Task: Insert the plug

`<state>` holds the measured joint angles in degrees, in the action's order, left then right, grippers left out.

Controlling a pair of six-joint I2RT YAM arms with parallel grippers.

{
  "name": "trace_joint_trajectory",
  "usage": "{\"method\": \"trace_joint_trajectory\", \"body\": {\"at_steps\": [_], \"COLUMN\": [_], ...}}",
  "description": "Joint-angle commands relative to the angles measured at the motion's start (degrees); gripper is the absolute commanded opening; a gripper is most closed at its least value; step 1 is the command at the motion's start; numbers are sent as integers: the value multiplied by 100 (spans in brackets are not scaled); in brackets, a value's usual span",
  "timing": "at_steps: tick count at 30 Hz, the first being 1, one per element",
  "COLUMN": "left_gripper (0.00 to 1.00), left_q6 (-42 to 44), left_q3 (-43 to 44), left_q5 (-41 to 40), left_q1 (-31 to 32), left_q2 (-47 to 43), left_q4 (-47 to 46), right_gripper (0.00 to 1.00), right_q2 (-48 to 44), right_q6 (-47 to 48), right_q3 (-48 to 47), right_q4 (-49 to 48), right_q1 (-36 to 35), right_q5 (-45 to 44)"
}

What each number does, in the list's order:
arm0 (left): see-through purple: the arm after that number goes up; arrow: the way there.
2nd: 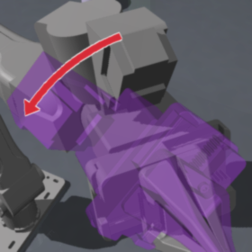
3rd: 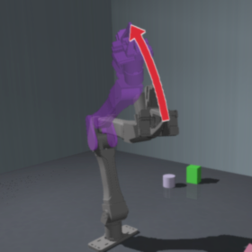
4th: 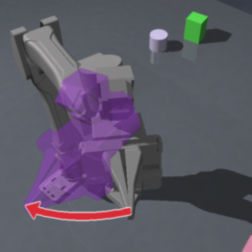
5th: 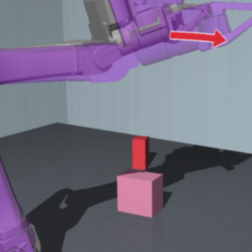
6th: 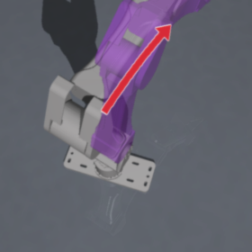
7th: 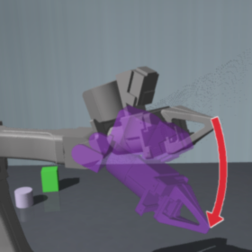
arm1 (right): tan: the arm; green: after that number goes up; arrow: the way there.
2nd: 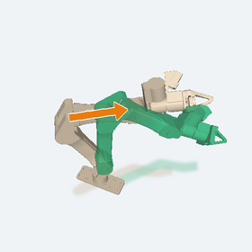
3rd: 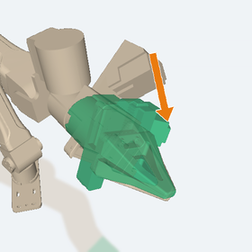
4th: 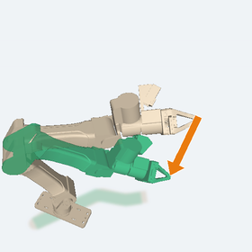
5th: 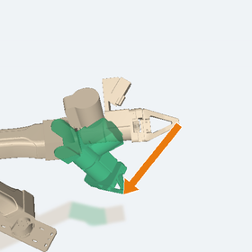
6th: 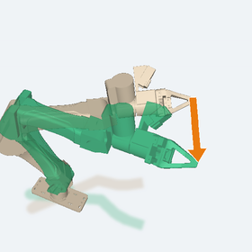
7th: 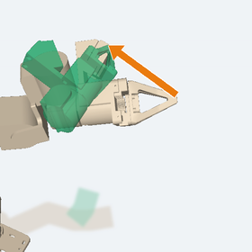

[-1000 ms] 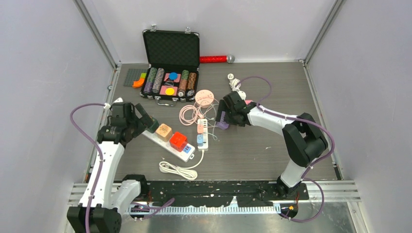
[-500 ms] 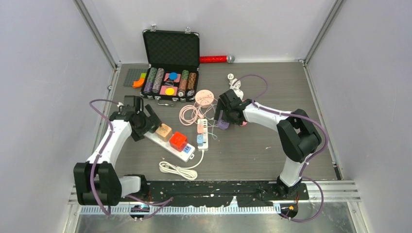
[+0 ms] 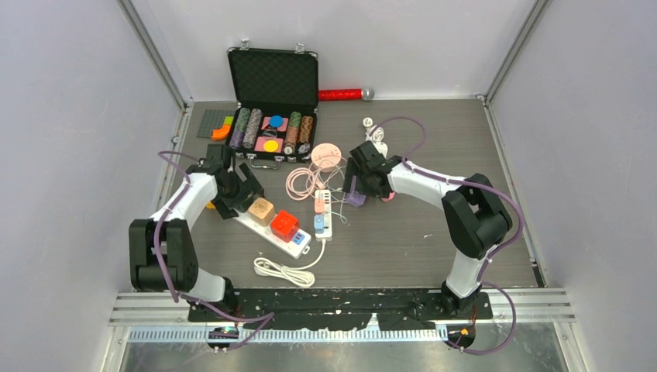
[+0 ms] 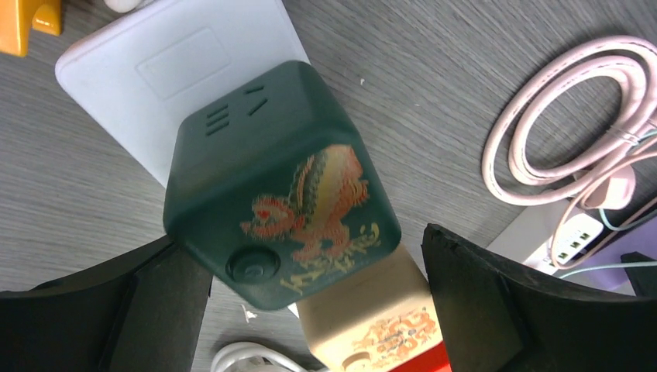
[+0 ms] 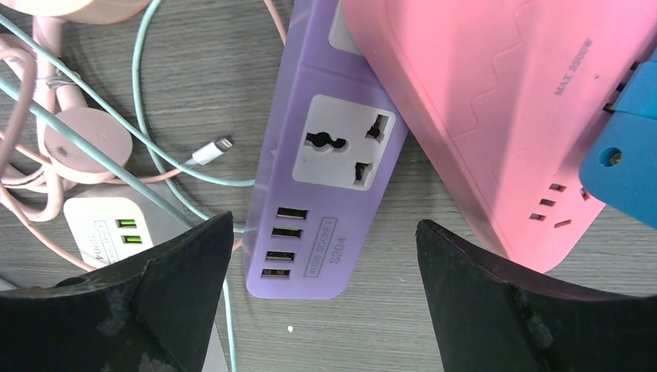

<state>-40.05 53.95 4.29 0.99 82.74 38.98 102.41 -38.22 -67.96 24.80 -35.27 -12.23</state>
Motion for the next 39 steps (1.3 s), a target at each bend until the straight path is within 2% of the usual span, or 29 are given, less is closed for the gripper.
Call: {"method": "trace_joint_trajectory", "body": {"at_steps": [1, 8, 12, 17, 22, 29, 33, 39], "left_gripper": [99, 99, 99, 99, 99, 99, 99, 99], "left_q6": [256, 499, 673, 849, 1128, 1532, 1664, 1542], "left_q3": [244, 383, 404, 354, 473, 768, 753, 525], "left_q5": [-279, -599, -616, -456, -184, -330, -369, -732], "left_q1": [-38, -38, -38, -38, -38, -38, -38, -36], "left_q2": [269, 427, 394, 333, 322, 441, 280, -16], "left_q4": [280, 624, 681, 621, 531, 601, 622, 877], "right_gripper": [91, 85, 81, 82, 86, 99, 95, 95], "right_q2": [38, 10, -267, -768, -981, -1162, -1286, -1324], "right_q6": [-4, 100, 435, 1149, 1813, 1633, 1608, 1631], "right_q3": [154, 338, 733, 907, 658, 258, 45, -193], "right_q4": [-209, -3, 102, 89, -74, -7, 116, 341], "right_q1": [136, 362, 856, 1389, 1591, 1654, 1706, 1813], "right_q5": [202, -30, -265, -416, 167, 698, 954, 1472]}}
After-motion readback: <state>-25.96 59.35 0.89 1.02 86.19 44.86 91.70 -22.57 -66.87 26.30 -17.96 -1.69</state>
